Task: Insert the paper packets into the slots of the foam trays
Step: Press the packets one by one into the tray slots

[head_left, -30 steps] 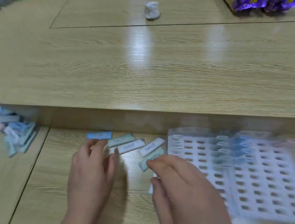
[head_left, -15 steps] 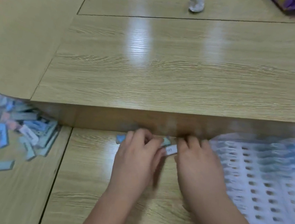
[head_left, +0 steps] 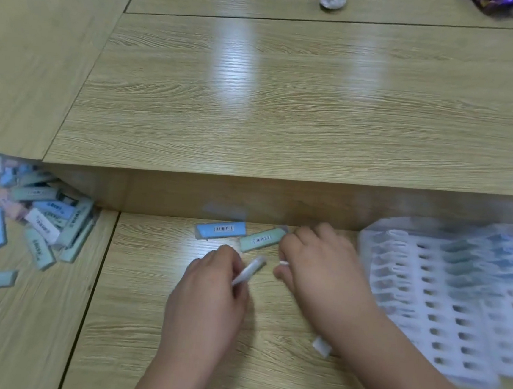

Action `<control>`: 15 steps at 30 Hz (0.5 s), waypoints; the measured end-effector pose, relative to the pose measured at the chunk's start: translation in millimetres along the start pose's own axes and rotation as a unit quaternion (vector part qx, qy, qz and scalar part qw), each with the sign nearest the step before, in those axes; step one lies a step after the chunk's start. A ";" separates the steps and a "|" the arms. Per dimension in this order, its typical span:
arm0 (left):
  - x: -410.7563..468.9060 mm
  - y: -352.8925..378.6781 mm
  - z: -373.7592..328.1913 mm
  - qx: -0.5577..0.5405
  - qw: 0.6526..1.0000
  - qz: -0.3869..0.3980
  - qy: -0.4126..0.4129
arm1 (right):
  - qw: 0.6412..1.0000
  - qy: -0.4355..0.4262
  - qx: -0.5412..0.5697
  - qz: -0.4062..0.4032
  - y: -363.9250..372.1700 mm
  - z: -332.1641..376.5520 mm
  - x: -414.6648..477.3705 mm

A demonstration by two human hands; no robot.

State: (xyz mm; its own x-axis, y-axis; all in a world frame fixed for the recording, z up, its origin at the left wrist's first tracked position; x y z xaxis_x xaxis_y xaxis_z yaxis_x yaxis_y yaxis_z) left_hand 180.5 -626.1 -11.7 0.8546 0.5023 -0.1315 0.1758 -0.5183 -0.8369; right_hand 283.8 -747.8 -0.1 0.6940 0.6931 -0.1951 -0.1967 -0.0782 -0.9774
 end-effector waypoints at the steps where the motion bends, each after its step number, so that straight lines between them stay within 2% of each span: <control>1: -3.8 -4.5 2.8 -0.032 0.999 -0.003 -0.008 | 0.999 -0.012 0.036 -0.017 -3.6 2.3 -3.2; 4: -13.3 -21.4 6.5 -0.196 0.980 -0.016 -0.038 | 0.974 -0.001 0.220 -0.049 -25.2 -4.8 -21.6; 7: -21.4 -33.0 -13.9 -0.319 0.947 -0.029 -0.021 | 0.913 0.023 0.404 -0.050 -45.5 -33.2 -49.6; 8: -22.9 -34.5 -25.9 -0.336 0.942 -0.027 -0.009 | 0.906 0.029 0.419 -0.052 -49.9 -45.1 -59.8; 10: -25.5 -31.1 -51.0 -0.360 0.933 -0.013 0.010 | 0.917 0.023 0.393 -0.057 -57.1 -68.5 -82.1; 12: -27.4 -21.7 -76.2 -0.380 0.925 -0.001 0.021 | 0.915 0.029 0.401 -0.031 -60.8 -92.5 -105.7; 14: -27.7 -9.4 -100.1 -0.379 0.925 0.008 0.038 | 0.911 0.048 0.410 -0.011 -62.9 -118.2 -128.1; 15: -27.8 -3.8 -111.3 -0.369 0.928 0.009 0.053 | 0.916 0.060 0.396 -0.029 -64.4 -132.7 -137.3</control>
State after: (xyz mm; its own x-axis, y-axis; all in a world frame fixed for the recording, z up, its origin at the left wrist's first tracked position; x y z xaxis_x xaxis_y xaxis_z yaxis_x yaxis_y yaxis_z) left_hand 210.5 -715.2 54.3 0.8971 0.4384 -0.0551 0.4145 -0.8783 -0.2384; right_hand 293.1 -933.1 78.8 0.7805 0.5927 -0.1989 -0.5652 0.5331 -0.6295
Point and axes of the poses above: each hand's wrist, its own x-axis towards the middle knuckle, its own y-axis out of the palm, z = x × y, the point moved 3 cm from there along x, towards the middle knuckle, and after that the axes turned 3 degrees about -x, right-handed, at the moved point
